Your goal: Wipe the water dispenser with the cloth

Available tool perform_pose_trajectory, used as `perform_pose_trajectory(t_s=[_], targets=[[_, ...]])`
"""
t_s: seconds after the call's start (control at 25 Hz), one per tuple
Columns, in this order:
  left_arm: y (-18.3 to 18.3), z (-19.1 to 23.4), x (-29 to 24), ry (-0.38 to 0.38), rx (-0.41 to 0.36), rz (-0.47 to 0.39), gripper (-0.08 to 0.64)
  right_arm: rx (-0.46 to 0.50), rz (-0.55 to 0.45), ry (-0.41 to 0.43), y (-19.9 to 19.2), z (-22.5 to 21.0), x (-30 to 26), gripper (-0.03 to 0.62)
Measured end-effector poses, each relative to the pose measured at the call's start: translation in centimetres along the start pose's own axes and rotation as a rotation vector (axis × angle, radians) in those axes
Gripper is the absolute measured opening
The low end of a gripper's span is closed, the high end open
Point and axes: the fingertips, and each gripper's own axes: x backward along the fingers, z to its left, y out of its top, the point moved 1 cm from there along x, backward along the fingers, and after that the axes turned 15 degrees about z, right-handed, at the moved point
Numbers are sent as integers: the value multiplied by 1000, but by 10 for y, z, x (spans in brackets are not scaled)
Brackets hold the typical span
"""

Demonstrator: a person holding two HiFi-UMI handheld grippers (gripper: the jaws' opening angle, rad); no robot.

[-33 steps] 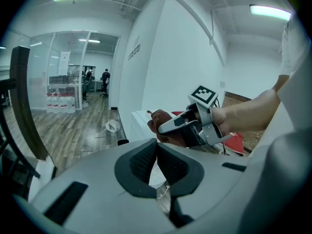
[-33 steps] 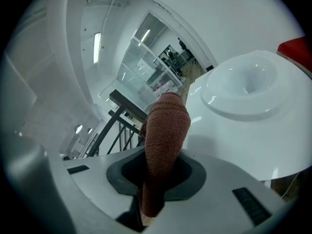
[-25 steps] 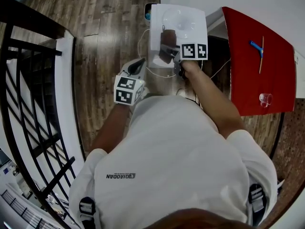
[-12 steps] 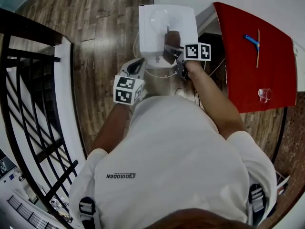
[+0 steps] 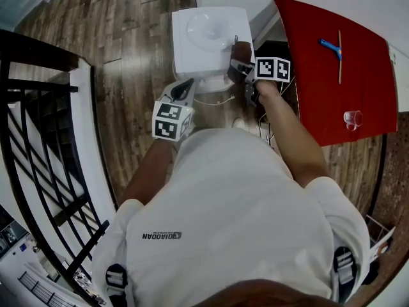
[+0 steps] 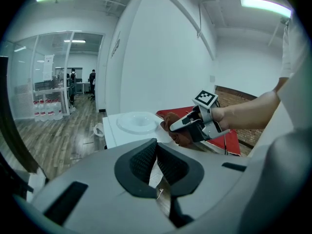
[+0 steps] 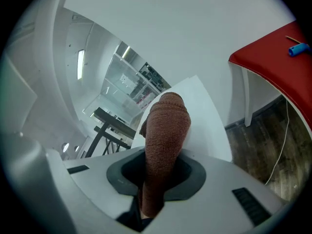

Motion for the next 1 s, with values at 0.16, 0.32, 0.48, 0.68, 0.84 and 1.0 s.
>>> perform_pose_trajectory(t_s=[0.16,0.32,0.48,0.68,0.84,1.0], targets=[[4,-4,-4,-4,-7,0,0,-20,-15,-25,1,-17,14,71],[6,-9,-7,-11,-11,0,0,-37,-28,-53,1,-33,26,72],[6,-12,-9,-15,-14,1,0,-57,-48,-79,0,-49,38,71],[4,-11,-8,-12,-14,6,1,-82,-87,-109,2,-66,55,72],[1,-8,-4,-10,-11,9,0,-93,-105,-134,1,-73,63,71],[-3,-2,-3,-8,-9,11,0,-68,-133,-173,-1,-74,68,71]])
